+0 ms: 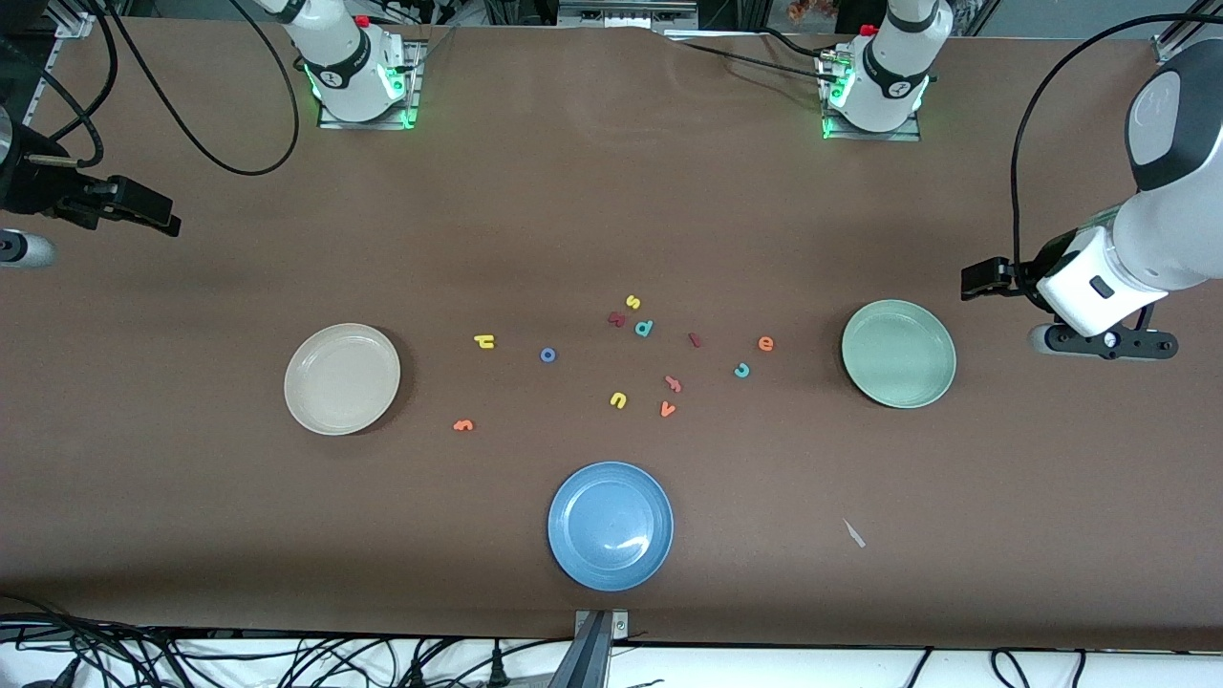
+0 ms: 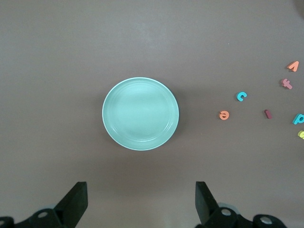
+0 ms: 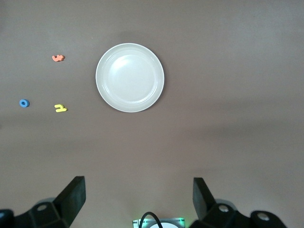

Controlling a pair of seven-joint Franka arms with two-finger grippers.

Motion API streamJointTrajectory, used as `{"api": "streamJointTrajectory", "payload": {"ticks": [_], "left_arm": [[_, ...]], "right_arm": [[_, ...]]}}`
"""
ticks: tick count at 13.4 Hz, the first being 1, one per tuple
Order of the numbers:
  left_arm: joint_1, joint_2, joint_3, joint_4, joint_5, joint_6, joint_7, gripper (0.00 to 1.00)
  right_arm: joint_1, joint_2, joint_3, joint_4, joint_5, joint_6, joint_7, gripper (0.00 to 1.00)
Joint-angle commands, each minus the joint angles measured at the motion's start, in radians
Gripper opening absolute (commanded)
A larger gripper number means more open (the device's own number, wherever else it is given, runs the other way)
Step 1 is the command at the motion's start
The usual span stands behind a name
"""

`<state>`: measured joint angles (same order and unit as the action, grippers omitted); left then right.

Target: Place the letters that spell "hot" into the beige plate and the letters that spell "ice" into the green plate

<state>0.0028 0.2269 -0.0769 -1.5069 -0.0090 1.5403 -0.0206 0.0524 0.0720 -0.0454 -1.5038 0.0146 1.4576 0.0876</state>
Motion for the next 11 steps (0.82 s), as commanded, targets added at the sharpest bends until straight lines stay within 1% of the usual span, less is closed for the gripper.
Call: {"api": "streamJointTrajectory", "payload": {"ticks": [1,2,11], "left_arm": [[0.018,-0.006,0.009,-0.019,-0.011,0.017,0.087,0.99],[0.023,-0.006,0.009,-0.016,-0.011,0.017,0.103,0.99],[0.022,0.009,0.009,-0.021,-0.013,0.02,0.102,0.99]], "right_arm": [[0.003,-0.006,0.002,-0.01,0.002,-0.008,0.017,1.0],[0.0,0.0,0.001,0.008,0.007,-0.011,0.014,1.0],[-0.005,0.005,-0.002,0.01,0.008,-0.014,0.017,1.0]]}}
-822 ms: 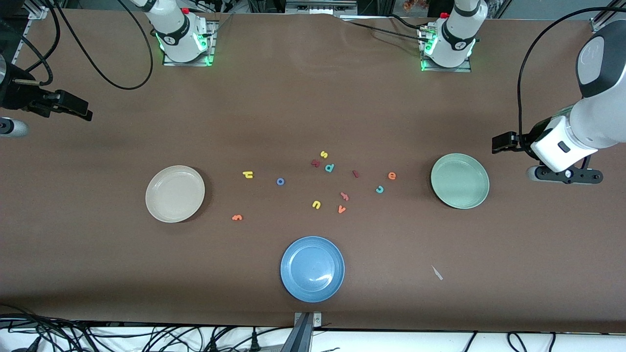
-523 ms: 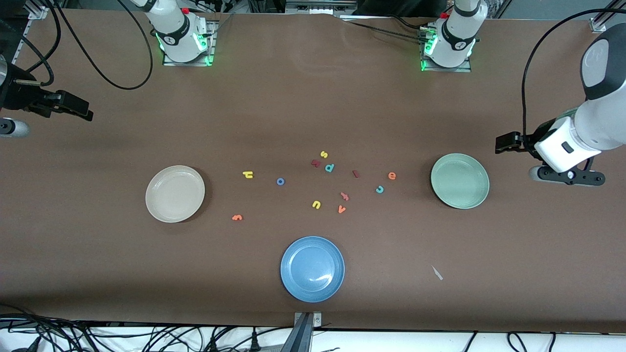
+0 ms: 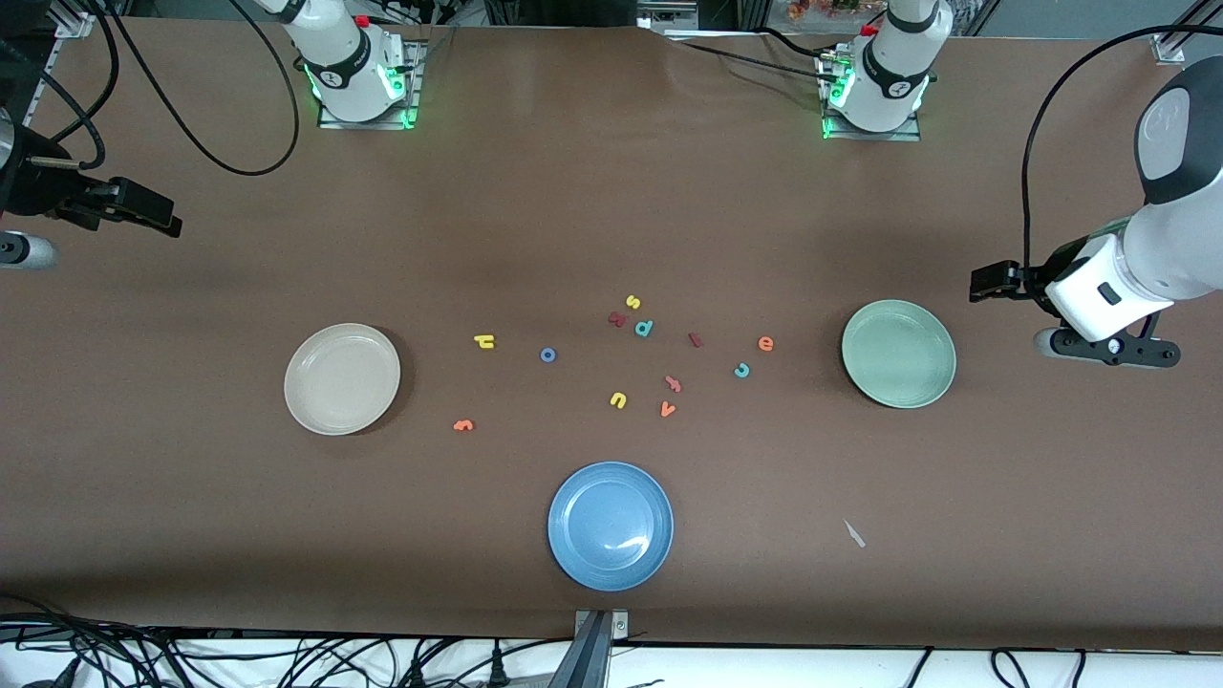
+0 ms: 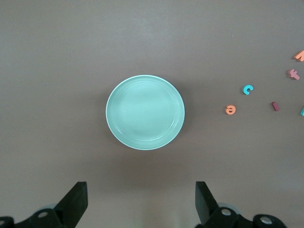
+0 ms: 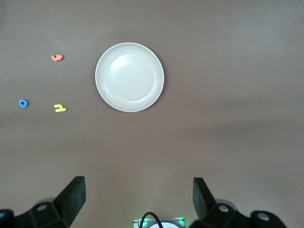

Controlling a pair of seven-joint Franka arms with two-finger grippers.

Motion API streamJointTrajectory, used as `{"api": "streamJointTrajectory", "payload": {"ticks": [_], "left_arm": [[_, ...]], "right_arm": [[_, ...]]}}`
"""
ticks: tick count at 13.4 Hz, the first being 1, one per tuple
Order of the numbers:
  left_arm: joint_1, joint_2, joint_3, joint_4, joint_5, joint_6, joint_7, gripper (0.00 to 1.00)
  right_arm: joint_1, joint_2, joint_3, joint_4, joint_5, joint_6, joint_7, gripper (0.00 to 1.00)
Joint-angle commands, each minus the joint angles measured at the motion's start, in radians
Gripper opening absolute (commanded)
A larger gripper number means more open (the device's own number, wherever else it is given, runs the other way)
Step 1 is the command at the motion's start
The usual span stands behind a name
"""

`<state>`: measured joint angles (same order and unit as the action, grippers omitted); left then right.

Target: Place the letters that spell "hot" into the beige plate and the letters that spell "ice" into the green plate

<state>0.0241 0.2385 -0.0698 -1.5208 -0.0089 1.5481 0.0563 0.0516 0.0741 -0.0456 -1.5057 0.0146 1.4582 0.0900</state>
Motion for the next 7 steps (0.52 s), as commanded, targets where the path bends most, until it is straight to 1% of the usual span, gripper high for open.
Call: {"api": "streamJointTrajectory", "payload": {"ticks": [1,7], "left_arm": [[0.0,-0.002,0.002,-0.007,-0.013,0.012,0.025,0.99],[0.0,-0.002,0.002,-0.007,-0.013,0.012,0.023,0.99]], "right_arm": [[-0.004,0.004,-0.002,0.012,0.008,-0.015,0.014,1.0],[-0.004,-0.004,-0.005,0.013,0.007,-0.035,0.01,1.0]]}}
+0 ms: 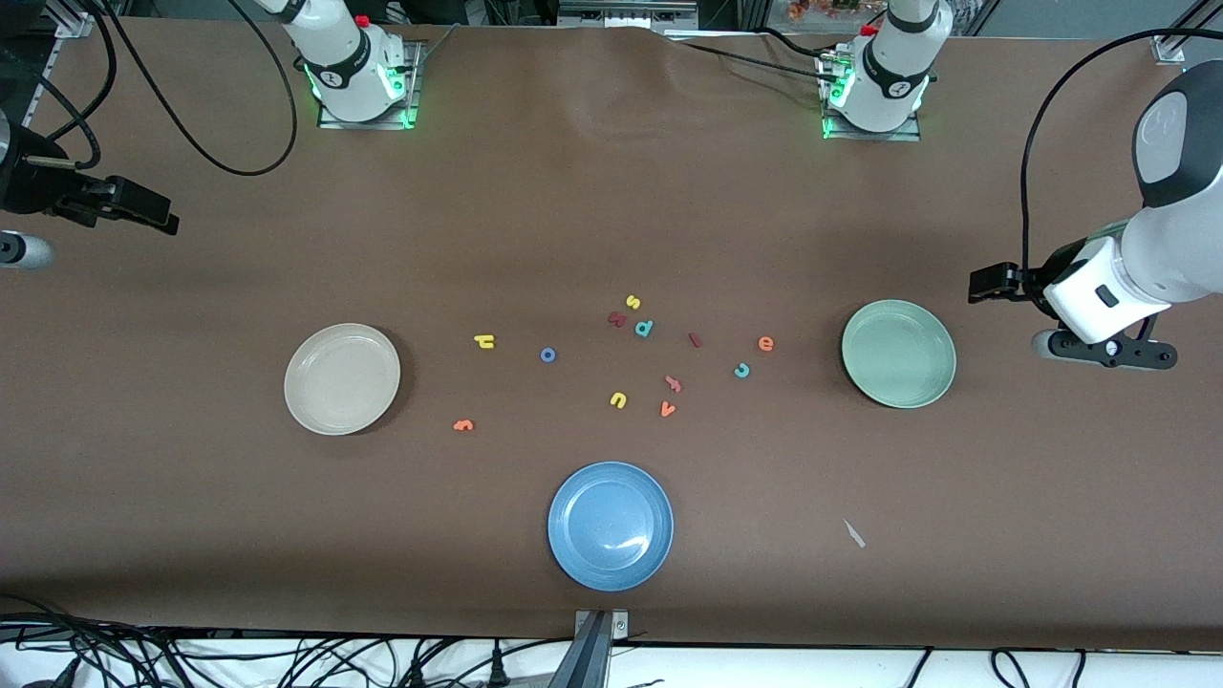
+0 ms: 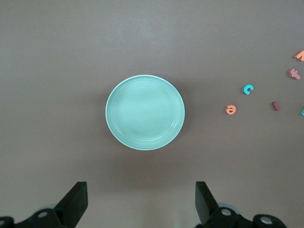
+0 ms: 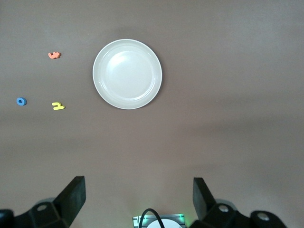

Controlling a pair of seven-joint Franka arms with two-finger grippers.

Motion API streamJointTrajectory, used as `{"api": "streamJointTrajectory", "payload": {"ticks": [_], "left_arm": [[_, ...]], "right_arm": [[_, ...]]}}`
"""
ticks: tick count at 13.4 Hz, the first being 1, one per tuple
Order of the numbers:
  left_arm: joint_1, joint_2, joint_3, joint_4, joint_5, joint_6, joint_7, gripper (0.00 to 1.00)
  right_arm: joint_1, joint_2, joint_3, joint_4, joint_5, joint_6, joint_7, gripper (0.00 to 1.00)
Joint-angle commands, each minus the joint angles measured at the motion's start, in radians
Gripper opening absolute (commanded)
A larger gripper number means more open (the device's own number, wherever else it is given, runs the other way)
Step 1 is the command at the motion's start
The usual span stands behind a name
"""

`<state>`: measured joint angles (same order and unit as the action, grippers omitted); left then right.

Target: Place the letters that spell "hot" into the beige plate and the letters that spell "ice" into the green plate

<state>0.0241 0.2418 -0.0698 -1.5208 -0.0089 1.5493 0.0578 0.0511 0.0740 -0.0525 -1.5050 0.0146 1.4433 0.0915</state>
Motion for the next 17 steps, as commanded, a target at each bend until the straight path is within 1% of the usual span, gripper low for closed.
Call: {"api": "streamJointTrajectory", "payload": {"ticks": [1,12,17], "left_arm": [[0.0,-0.006,0.002,-0.007,-0.013,0.011,0.022,0.99],[0.0,-0.006,0.002,-0.007,-0.011,0.011,0.022,0.99],[0.0,-0.006,0.002,-0.007,-0.011,0.011,0.022,0.99]], "right_arm": [[-0.004,-0.003,0.002,0.012,0.007,-0.02,0.008,1.0],[-0.001,0.001,0.002,0.012,0.001,0.006,0.011,1.0],[-0.004,0.001,0.002,0.012,-0.001,-0.003,0.008,1.0]]}}
